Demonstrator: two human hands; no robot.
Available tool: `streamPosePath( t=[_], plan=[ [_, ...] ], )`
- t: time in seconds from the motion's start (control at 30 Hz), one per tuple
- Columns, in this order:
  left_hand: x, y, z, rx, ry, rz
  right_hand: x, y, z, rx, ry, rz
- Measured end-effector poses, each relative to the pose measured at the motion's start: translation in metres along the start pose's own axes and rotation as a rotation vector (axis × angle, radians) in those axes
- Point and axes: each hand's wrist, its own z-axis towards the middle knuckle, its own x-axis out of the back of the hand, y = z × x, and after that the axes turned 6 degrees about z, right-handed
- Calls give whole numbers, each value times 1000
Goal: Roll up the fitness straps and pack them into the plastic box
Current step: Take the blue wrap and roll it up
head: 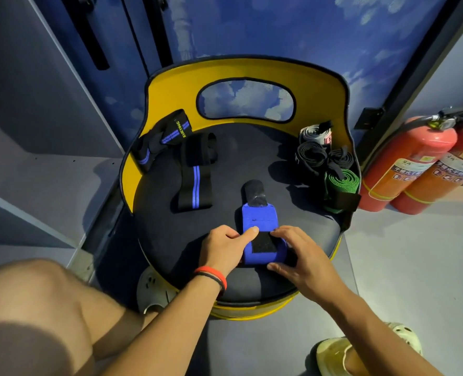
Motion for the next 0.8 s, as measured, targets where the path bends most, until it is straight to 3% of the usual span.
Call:
streamPosePath(
  t=[0.07, 0.13, 0.2, 0.3, 0.53, 0.8],
  plan=[
    [3, -3, 1, -166, 46, 15, 3, -1, 7, -10, 10, -7],
    [12, -9, 2, -290, -40, -30, 8, 0, 11, -67, -2, 28],
    [17, -21, 1, -336, -165, -33, 11, 1, 12, -135, -24, 82],
    [19, -33, -5, -376, -185, 25, 14, -1, 12, -233, -60, 140],
    [18, -38, -19, -371, -141, 44, 20, -5, 10, -368, -197, 311],
    [28, -21, -25, -253, -226, 61, 12, -11, 4, -322, -120, 228]
  ],
)
